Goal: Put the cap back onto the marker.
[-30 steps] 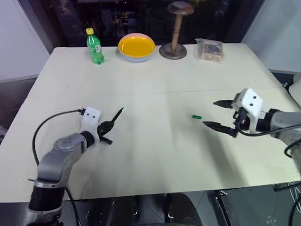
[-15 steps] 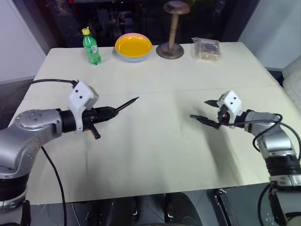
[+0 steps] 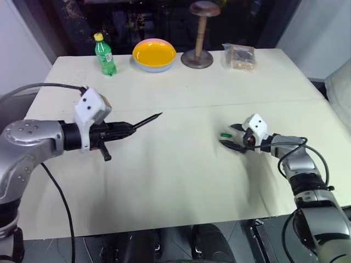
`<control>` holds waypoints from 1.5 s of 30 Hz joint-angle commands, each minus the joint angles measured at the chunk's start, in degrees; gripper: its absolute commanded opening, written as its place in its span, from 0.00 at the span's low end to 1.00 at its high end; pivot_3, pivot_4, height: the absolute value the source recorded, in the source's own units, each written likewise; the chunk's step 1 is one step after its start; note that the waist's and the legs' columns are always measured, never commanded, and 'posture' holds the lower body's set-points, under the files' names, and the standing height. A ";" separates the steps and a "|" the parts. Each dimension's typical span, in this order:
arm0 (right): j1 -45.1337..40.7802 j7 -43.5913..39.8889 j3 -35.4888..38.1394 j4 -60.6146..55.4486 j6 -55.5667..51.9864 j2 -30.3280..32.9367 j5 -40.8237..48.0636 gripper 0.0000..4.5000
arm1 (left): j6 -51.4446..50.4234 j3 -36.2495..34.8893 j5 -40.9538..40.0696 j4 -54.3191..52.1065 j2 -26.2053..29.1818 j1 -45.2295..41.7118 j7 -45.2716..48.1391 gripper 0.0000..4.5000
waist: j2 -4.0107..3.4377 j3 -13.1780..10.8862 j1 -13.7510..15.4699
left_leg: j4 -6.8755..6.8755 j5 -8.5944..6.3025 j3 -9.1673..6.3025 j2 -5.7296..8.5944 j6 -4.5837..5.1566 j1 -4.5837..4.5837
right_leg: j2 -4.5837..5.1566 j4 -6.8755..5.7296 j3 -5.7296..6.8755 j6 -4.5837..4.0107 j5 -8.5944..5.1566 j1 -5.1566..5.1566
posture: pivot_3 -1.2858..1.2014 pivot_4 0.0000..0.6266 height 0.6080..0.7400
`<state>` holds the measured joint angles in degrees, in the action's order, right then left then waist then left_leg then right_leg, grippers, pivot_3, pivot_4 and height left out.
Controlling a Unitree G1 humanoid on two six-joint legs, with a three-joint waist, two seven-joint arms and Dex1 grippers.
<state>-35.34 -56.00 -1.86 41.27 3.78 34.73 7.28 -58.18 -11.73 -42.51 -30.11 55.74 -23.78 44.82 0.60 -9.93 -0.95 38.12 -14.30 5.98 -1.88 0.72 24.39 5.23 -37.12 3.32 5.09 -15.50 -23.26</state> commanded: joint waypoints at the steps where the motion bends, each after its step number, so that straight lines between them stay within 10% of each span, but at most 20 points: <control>1: -1.15 -0.05 0.20 2.36 1.58 -0.45 -1.00 0.95 | 0.36 -2.03 -0.48 -1.63 1.18 -0.29 -0.41 0.01 | 0.00 0.00 -0.03 | 0.00 0.00 0.00 0.00 -0.01 -0.02 | 0.00 -0.01 0.00 0.00 0.00 0.01 | 0.52 0.24 1.00; 8: -1.73 -0.83 -0.08 5.27 2.98 -0.04 -1.79 0.83 | 0.96 -1.39 -0.25 -1.45 1.10 -0.78 -1.08 0.00 | 0.00 0.00 0.01 | 0.00 0.03 -0.02 0.00 -0.05 -0.07 | -0.01 -0.04 -0.01 0.00 0.00 0.07 | 0.52 0.24 1.00; 16: -1.06 -1.76 -0.19 5.84 3.70 0.77 -2.55 0.00 | 1.85 -0.89 0.26 -0.82 1.11 -1.22 -1.18 0.00 | 0.00 0.00 0.19 | 0.02 0.03 -0.03 0.01 -0.05 -0.07 | 0.00 -0.04 -0.01 -0.01 0.00 0.10 | 0.52 0.24 1.00; 45: -4.42 -9.35 -7.17 -39.09 -9.78 8.12 -4.03 0.00 | 44.15 19.64 24.11 28.64 -10.39 -10.57 23.96 0.00 | -0.24 -0.15 0.28 | 0.03 -0.15 0.12 -0.03 0.27 0.08 | -0.05 -0.09 -0.01 0.00 0.00 -0.15 | 0.52 0.24 1.00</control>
<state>-37.93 -65.71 -9.21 4.29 -5.86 43.21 3.29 -15.42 8.30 -18.96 -1.44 45.59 -32.77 68.30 0.37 -10.08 -0.67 38.15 -14.45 6.10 -1.91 1.00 24.47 5.18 -37.22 3.31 5.09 -15.50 -23.41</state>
